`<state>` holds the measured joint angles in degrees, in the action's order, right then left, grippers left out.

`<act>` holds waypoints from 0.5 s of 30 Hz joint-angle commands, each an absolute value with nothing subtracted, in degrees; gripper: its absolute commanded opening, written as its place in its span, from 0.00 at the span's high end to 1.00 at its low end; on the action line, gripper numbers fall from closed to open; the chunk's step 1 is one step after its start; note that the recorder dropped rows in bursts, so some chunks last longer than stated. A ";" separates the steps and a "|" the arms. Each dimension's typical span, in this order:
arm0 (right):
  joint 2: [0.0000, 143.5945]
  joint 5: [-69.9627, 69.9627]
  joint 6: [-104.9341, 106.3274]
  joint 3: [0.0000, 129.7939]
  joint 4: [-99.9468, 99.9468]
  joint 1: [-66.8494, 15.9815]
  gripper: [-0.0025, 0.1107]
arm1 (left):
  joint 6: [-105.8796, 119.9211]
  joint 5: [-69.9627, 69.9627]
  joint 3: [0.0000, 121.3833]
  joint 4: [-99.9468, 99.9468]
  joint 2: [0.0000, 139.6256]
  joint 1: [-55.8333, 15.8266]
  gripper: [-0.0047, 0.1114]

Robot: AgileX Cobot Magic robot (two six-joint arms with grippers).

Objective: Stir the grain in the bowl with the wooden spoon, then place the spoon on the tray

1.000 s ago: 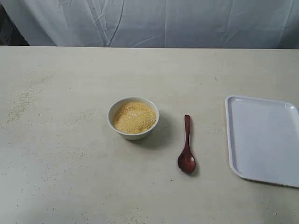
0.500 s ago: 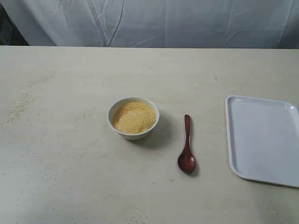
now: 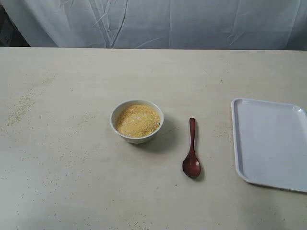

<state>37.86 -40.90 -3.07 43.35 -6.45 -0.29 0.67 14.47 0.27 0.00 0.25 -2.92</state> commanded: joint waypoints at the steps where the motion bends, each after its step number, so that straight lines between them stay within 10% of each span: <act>1: 45.34 -42.35 -2.63 43.67 -7.15 -0.04 0.99 | 0.61 13.76 0.00 0.00 0.00 -3.01 0.96; 9: 64.11 -53.73 -2.15 50.76 -14.11 -3.25 0.99 | 0.61 13.76 0.00 0.00 0.00 -3.01 0.96; 15: 86.07 -46.37 -17.08 60.85 -2.88 -26.33 0.99 | 0.61 13.76 0.00 0.00 0.00 -3.01 0.96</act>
